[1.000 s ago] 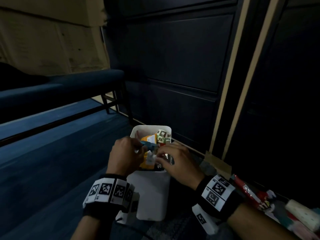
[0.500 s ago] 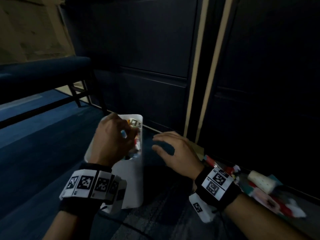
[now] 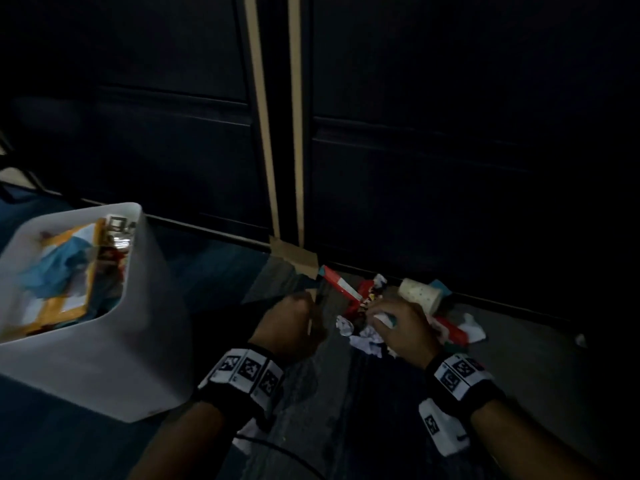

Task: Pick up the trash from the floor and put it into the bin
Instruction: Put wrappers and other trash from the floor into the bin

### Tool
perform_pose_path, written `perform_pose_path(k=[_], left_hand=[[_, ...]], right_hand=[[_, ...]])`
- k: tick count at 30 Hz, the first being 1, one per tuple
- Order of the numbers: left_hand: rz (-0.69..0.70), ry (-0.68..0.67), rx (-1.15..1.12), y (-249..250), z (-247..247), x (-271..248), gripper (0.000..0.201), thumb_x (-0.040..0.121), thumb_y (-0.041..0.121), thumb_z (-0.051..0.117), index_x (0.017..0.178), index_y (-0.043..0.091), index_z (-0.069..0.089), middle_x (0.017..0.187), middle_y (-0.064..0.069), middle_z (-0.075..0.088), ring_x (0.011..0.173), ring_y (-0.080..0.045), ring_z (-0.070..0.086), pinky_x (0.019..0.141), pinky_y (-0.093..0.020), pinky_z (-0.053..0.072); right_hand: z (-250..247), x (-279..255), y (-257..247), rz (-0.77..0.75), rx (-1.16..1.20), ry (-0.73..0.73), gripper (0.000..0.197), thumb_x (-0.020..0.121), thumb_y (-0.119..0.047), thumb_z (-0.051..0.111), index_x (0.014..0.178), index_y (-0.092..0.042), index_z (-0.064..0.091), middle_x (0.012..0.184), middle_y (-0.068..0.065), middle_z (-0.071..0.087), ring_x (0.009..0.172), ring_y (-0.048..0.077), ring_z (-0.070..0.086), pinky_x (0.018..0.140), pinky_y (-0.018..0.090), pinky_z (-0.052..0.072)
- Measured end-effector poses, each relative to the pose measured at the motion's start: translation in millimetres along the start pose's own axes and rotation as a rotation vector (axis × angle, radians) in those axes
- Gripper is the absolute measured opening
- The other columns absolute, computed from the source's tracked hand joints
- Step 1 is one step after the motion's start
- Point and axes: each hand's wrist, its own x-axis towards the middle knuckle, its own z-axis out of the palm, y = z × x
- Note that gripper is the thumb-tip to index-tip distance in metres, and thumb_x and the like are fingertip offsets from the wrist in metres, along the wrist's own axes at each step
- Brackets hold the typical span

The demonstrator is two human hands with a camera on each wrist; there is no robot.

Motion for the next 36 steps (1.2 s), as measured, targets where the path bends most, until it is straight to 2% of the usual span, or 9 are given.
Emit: perform_pose_path(k=[2,4,8,13,17,22,27,31,36], left_hand=[[-0.035,-0.115,0.006,6.5,31.1,13.1,0.024,0.082,0.039,0.054,0.077,0.018,0.066,0.094,-0.004,0.061,0.085,-0.029,0.063,0.071,-0.042,0.054],[-0.051,-0.17,0.049,12.2,59.9,25.0,0.024,0.086,0.032,0.059,0.106,0.02,0.068,0.117,-0.006,0.058,0.105,-0.03,0.06,0.084,-0.042,0.053],[-0.061,-0.225,0.078,21.9,103.2,50.8,0.06,0.091,0.025,0.056,0.146,0.018,0.034,0.15,-0.01,0.034,0.128,-0.031,0.045,0.097,-0.038,0.046],[-0.093,-0.274,0.055,38.7,135.6,78.5,0.065,0.095,0.019,0.051,0.151,0.012,0.019,0.16,-0.003,0.004,0.134,-0.036,0.038,0.1,-0.042,0.04],[-0.079,-0.213,0.003,29.6,166.0,94.7,0.069,0.095,0.032,0.051,0.151,0.009,0.018,0.16,-0.006,0.0,0.144,-0.031,0.021,0.108,-0.04,0.036],[-0.152,-0.065,-0.232,31.8,167.7,92.1,0.085,0.087,0.028,0.066,0.152,0.011,0.015,0.156,-0.012,0.021,0.14,-0.031,0.029,0.107,-0.036,0.033],[-0.153,-0.009,-0.294,12.6,170.7,75.8,0.077,0.081,0.034,0.069,0.147,0.019,0.032,0.137,-0.011,0.051,0.122,-0.029,0.052,0.095,-0.036,0.046],[-0.13,0.078,-0.186,7.9,152.3,60.7,0.06,0.086,0.03,0.062,0.14,0.018,0.039,0.113,-0.009,0.065,0.099,-0.03,0.064,0.073,-0.034,0.049],[-0.094,0.219,-0.239,-5.5,118.5,40.2,0.019,0.086,0.012,0.062,0.104,0.011,0.06,0.083,-0.007,0.067,0.071,-0.027,0.064,0.057,-0.03,0.046]], right_hand=[[1.0,-12.6,30.7,0.078,-0.07,-0.044,0.013,0.089,-0.016,0.068,0.099,-0.011,0.074,0.109,0.005,0.07,0.105,0.02,0.063,0.09,0.041,0.052],[5.9,-22.5,55.0,0.14,-0.136,-0.089,0.019,0.088,-0.02,0.069,0.105,-0.011,0.072,0.114,0.006,0.067,0.11,0.024,0.06,0.092,0.039,0.05],[23.8,-38.8,88.7,0.271,-0.146,-0.177,0.046,0.088,-0.022,0.07,0.131,-0.017,0.058,0.14,0.006,0.05,0.134,0.027,0.043,0.108,0.04,0.041],[35.7,-46.7,104.6,0.267,-0.246,-0.185,0.053,0.091,-0.018,0.064,0.141,-0.016,0.047,0.153,0.005,0.036,0.143,0.025,0.03,0.117,0.034,0.024],[43.2,-43.4,102.8,0.259,-0.223,-0.157,0.054,0.092,-0.006,0.059,0.144,-0.012,0.044,0.156,0.007,0.029,0.146,0.024,0.026,0.117,0.025,0.014],[47.0,-48.6,100.8,0.16,-0.209,-0.101,0.038,0.089,0.0,0.057,0.126,-0.007,0.063,0.135,0.012,0.057,0.126,0.031,0.052,0.11,0.043,0.04],[50.8,-63.4,90.5,0.099,-0.162,-0.043,0.034,0.091,-0.008,0.058,0.125,-0.015,0.064,0.13,0.003,0.062,0.119,0.021,0.056,0.106,0.033,0.044],[52.6,-64.5,81.9,0.146,-0.08,-0.047,0.035,0.094,-0.021,0.057,0.129,-0.024,0.059,0.131,-0.002,0.061,0.12,0.016,0.057,0.1,0.037,0.049],[46.6,-47.7,67.0,0.219,-0.037,0.028,0.037,0.09,-0.03,0.064,0.125,-0.033,0.053,0.123,-0.007,0.062,0.114,0.01,0.058,0.094,0.032,0.052]])
